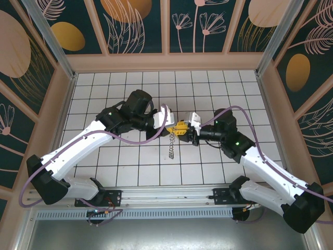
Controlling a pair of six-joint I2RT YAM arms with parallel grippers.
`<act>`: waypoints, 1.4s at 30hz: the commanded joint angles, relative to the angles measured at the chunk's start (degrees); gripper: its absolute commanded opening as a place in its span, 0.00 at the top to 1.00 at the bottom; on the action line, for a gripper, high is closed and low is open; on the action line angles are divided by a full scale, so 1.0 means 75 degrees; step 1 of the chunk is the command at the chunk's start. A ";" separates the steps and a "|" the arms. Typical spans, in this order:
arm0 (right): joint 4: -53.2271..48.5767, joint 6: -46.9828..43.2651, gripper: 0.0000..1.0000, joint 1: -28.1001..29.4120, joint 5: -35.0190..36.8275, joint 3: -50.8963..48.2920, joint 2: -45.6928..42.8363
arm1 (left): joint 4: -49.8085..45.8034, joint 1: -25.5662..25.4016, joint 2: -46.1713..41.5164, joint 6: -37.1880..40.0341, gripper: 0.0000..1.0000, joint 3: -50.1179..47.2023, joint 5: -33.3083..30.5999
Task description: Put the keys on the keyring
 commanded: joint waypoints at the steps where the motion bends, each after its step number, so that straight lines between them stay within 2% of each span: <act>1: -0.0273 -0.0236 0.70 0.0063 0.0090 0.0255 -0.0052 | 0.0102 -0.0030 -0.0005 0.0051 1.00 0.0193 0.0298; 4: -0.0499 -0.0341 0.68 0.0066 0.0170 0.0267 -0.0098 | 0.0096 -0.0024 -0.0004 0.0046 1.00 0.0187 0.0297; 10: -0.0664 -0.0460 0.73 0.0059 0.0243 0.0303 -0.0148 | 0.0095 -0.0026 0.0006 0.0046 1.00 0.0210 0.0304; 17: -0.0541 -0.0485 0.99 0.0069 0.0219 0.0326 -0.0105 | 0.0071 -0.0026 -0.0010 0.0046 1.00 0.0222 0.0313; 23: -0.0199 -0.0317 1.00 0.0068 0.0176 0.0185 -0.0273 | 0.0267 -0.0031 -0.0122 -0.0102 1.00 0.0028 0.0516; 26: 0.0401 0.0041 1.00 0.0049 -0.0035 -0.0111 -0.0575 | 0.0993 -0.0025 -0.0514 -0.0430 0.84 -0.0505 0.0728; 27: 0.0700 0.0186 1.00 0.0045 -0.0141 -0.0229 -0.0675 | 0.1453 -0.0022 -0.0745 -0.0607 0.83 -0.0807 0.0711; 32: 0.1833 0.1009 1.00 0.0011 -0.0612 -0.0711 -0.1034 | 0.3608 0.0025 -0.1704 -0.1663 0.80 -0.2062 0.1071; 36: 0.2792 0.1717 1.00 -0.0025 -0.0955 -0.1034 -0.1191 | 0.3873 0.0014 -0.1822 -0.1929 0.80 -0.2203 0.1369; 42: 0.3400 0.2203 1.00 -0.0031 -0.1099 -0.1250 -0.1248 | 0.4041 0.0020 -0.1913 -0.2087 0.81 -0.2168 0.1708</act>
